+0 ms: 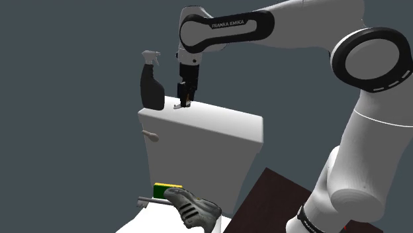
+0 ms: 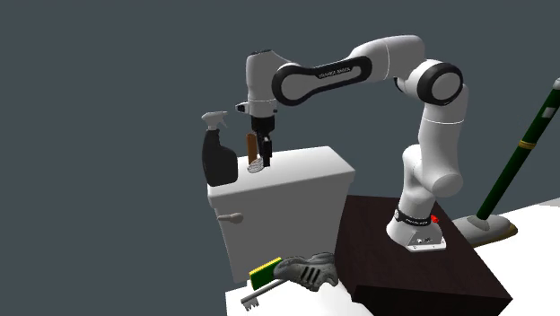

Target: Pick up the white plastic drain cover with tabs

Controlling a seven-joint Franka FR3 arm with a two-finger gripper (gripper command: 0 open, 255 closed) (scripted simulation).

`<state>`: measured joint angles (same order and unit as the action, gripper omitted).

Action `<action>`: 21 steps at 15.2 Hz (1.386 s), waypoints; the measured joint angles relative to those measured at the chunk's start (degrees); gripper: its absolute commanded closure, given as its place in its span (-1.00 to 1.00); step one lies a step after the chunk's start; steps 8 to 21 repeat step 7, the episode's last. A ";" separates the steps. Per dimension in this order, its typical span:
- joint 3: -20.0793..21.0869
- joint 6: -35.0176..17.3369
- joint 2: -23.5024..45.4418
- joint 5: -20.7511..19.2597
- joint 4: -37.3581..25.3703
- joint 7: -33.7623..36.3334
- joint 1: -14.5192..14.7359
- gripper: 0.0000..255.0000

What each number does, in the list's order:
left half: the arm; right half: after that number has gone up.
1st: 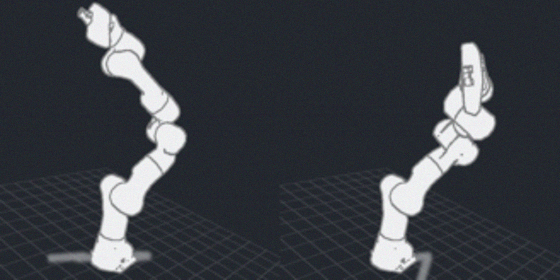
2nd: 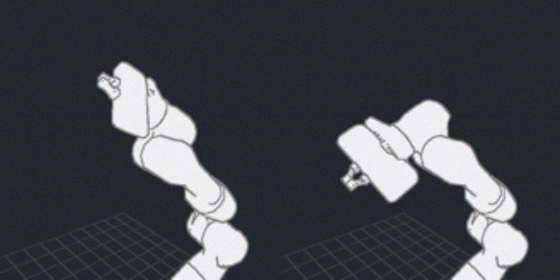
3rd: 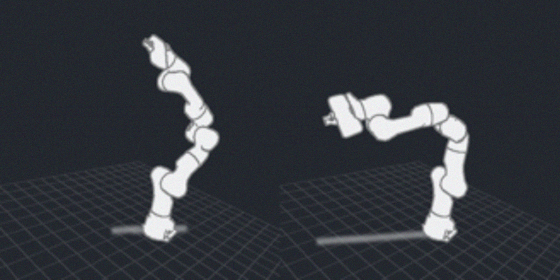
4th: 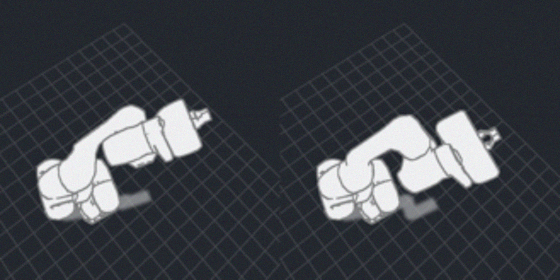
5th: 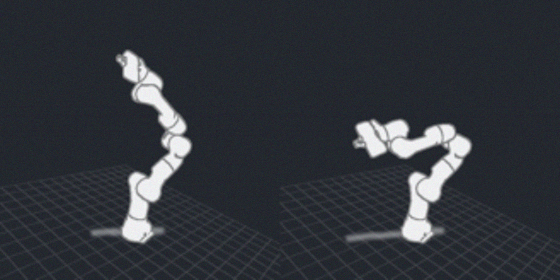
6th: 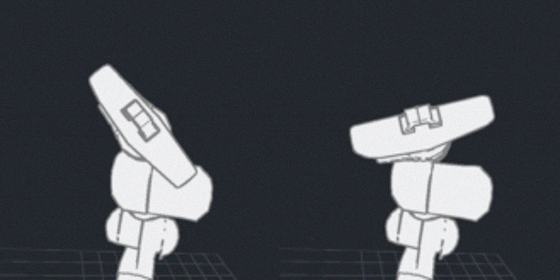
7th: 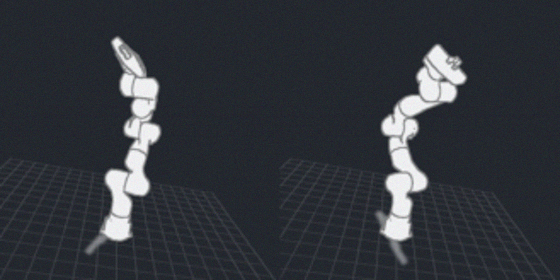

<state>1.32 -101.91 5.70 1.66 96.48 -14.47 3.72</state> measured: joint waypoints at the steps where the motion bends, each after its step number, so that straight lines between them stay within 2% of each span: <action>1: 0.02 0.66 -0.03 -0.01 -0.64 0.08 0.03 1.00; 7: 0.01 5.16 0.37 -0.04 -5.54 0.18 0.01 1.00; 21: 0.01 5.16 0.37 -0.04 -5.54 0.18 0.01 1.00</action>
